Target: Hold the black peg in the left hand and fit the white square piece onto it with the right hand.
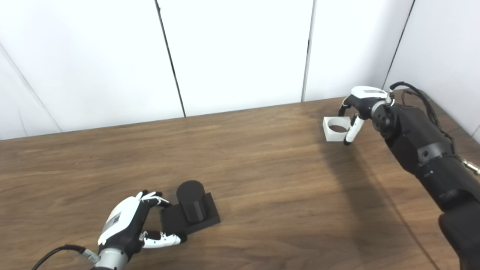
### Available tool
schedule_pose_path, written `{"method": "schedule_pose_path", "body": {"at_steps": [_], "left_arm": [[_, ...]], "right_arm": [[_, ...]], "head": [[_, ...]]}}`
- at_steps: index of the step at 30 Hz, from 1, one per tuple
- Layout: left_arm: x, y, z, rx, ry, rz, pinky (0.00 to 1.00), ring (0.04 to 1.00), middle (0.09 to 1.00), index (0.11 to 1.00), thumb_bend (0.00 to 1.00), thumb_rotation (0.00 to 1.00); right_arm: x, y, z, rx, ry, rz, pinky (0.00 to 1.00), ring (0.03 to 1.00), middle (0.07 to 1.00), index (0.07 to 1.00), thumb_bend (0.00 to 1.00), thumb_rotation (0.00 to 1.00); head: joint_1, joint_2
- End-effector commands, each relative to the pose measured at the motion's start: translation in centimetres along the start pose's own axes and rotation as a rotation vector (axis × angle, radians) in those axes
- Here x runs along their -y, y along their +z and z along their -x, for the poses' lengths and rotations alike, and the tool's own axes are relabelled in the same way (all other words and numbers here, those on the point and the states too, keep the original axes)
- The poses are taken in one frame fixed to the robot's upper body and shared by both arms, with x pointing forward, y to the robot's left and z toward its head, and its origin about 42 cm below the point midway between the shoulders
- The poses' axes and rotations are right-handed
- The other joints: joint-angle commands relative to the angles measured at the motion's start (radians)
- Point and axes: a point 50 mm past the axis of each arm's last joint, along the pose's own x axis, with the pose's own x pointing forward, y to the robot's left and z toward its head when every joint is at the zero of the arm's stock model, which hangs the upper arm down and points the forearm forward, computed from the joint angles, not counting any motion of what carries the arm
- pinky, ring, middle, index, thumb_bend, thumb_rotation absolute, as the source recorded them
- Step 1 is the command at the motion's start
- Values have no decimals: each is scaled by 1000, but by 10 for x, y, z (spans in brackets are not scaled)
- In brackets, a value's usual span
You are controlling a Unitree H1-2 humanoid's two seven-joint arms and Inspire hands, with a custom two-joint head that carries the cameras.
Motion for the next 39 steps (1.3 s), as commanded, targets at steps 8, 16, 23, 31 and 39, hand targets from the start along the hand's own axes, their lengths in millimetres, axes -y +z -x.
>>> {"method": "schedule_pose_path", "body": {"at_steps": [8, 16, 23, 31, 39], "left_arm": [[9, -17, 7, -71, -46, -34, 1000, 1000, 899, 486, 511, 70], [9, -13, 8, -68, -51, -34, 1000, 1000, 904, 487, 510, 70], [8, -12, 10, -71, -54, -24, 1000, 1000, 907, 487, 511, 69], [8, -10, 9, -72, -47, -19, 1000, 1000, 904, 486, 511, 69], [9, -8, 9, -77, -53, -10, 1000, 1000, 909, 486, 511, 68]], "right_arm": [[19, 9, -2, 9, -64, -23, 860, 943, 872, 690, 831, 181], [16, 13, -4, 15, -40, -22, 862, 937, 857, 683, 838, 170], [16, 12, -4, 2, -23, -13, 866, 936, 860, 682, 838, 146], [16, 6, -3, 21, -74, -43, 866, 917, 824, 542, 653, 112], [18, 6, 0, 43, -93, -7, 891, 915, 802, 485, 523, 130]], "head": [[-2, 5], [3, 10], [3, 15], [7, 18], [3, 16]]}}
